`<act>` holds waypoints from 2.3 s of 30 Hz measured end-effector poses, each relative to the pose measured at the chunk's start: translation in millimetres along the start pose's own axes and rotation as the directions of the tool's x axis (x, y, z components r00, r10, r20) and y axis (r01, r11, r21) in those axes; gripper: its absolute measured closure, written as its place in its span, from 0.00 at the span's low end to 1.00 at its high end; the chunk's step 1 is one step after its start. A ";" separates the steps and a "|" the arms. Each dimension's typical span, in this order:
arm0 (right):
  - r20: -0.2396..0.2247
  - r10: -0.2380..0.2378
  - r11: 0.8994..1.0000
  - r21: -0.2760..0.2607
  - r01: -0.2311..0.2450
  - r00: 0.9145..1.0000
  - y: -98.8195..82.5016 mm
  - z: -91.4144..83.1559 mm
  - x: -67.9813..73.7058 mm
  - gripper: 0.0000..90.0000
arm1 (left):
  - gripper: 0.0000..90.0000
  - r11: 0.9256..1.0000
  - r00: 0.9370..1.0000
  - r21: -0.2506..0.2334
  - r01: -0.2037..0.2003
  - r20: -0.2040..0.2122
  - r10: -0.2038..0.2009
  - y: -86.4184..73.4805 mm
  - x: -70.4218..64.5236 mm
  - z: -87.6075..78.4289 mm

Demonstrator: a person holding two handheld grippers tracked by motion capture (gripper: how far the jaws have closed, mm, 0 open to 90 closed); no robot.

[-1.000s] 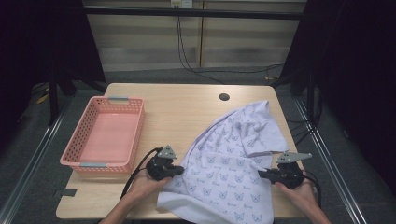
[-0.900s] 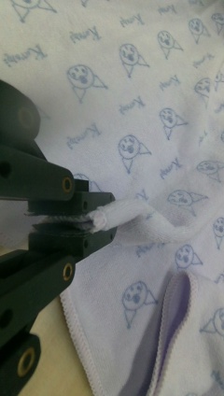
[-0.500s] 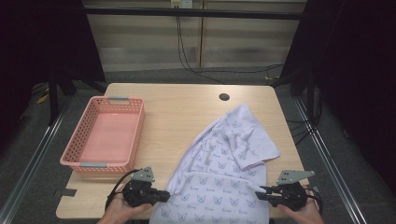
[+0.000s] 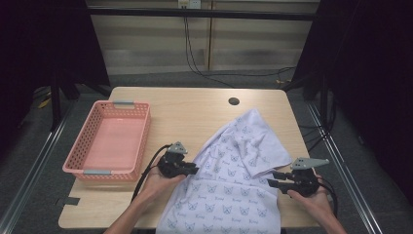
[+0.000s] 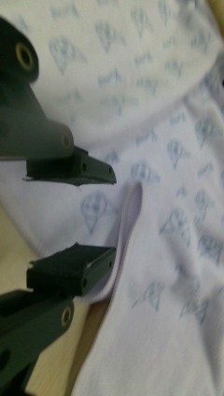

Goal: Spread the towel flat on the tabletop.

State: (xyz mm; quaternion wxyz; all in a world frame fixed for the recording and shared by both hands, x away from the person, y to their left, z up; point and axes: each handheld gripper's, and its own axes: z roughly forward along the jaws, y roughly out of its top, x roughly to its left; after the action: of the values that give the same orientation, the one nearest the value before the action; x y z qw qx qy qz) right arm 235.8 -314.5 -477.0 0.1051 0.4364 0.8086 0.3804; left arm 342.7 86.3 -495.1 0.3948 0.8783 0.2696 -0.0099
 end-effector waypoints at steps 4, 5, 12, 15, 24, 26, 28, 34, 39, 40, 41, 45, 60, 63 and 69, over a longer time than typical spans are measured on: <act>0.041 0.019 0.999 0.033 -0.020 0.999 -5.2 7.0 -13.5 0.58 | 0.86 1.000 1.000 0.005 -0.006 -0.009 0.006 -1.9 3.7 3.9; 0.050 0.017 0.999 0.034 -0.019 0.999 -5.4 7.7 -14.7 0.58 | 0.90 1.000 1.000 0.021 -0.016 -0.018 0.016 -2.8 2.4 1.0; 0.047 0.002 0.999 0.050 -0.005 0.999 1.9 21.5 -12.0 0.57 | 0.95 0.996 1.000 0.090 -0.005 -0.020 0.007 -40.6 -18.0 -40.8; 0.018 0.007 0.999 0.054 -0.008 1.000 6.4 28.3 -10.1 0.57 | 0.95 0.995 1.000 0.105 0.002 0.009 -0.003 -61.9 -31.6 -59.1; -0.064 -0.051 0.997 0.058 0.054 0.997 22.6 52.8 7.4 0.61 | 0.78 0.998 0.997 -0.030 0.061 0.052 -0.059 -66.8 -26.1 -76.6; -0.064 -0.073 0.995 0.061 0.076 0.995 23.4 57.4 12.5 0.70 | 0.74 0.995 0.997 -0.060 0.078 0.033 -0.076 -57.2 -17.0 -69.4; -0.066 -0.087 0.994 0.056 0.091 0.994 22.1 57.1 15.4 0.85 | 0.68 0.995 0.997 -0.070 0.075 -0.020 -0.076 -47.4 -9.9 -59.5; -0.036 -0.084 0.996 0.030 0.085 0.996 7.1 23.5 19.7 0.99 | 0.60 0.997 0.996 -0.056 0.062 -0.062 -0.065 -30.0 -4.5 -35.3; 0.015 -0.038 0.997 0.071 0.037 0.999 -18.8 -3.0 14.5 0.99 | 0.66 1.000 0.998 0.004 0.011 -0.060 -0.010 -33.8 -15.5 -25.9; 0.023 -0.028 0.997 0.074 0.027 0.999 -22.9 -6.8 12.2 0.99 | 0.68 1.000 0.999 0.023 0.005 -0.042 -0.004 -35.1 -18.2 -28.0; 0.046 -0.016 0.997 0.077 0.012 0.999 -27.1 -11.4 9.8 0.99 | 0.74 1.000 0.999 0.029 -0.010 -0.048 0.012 -37.6 -22.3 -29.9; 0.066 0.012 0.997 0.077 -0.018 0.998 -33.7 -19.5 4.6 0.98 | 0.80 0.998 0.999 0.062 -0.032 -0.028 0.034 -51.7 -38.8 -42.3; 0.077 -0.009 1.000 -0.023 0.010 0.997 7.9 8.5 -7.9 0.58 | 0.72 0.996 0.999 -0.084 0.039 0.014 -0.038 -39.0 -22.8 -56.5; 0.107 0.013 1.000 -0.019 -0.011 0.994 15.5 20.6 -21.2 0.54 | 0.70 0.994 0.997 -0.090 0.066 -0.030 -0.069 -23.1 -1.2 -44.0; 0.155 0.013 1.000 0.021 -0.017 0.988 20.1 42.8 -35.4 0.54 | 0.64 0.992 0.987 -0.054 0.115 -0.103 -0.120 -11.3 32.2 -18.1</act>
State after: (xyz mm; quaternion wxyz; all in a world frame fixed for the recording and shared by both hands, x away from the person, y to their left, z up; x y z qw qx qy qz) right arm 291.0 -313.3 -498.0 0.1598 0.4719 0.7989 0.3370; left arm 361.2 120.1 -497.9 0.3997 0.8504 0.3415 0.0199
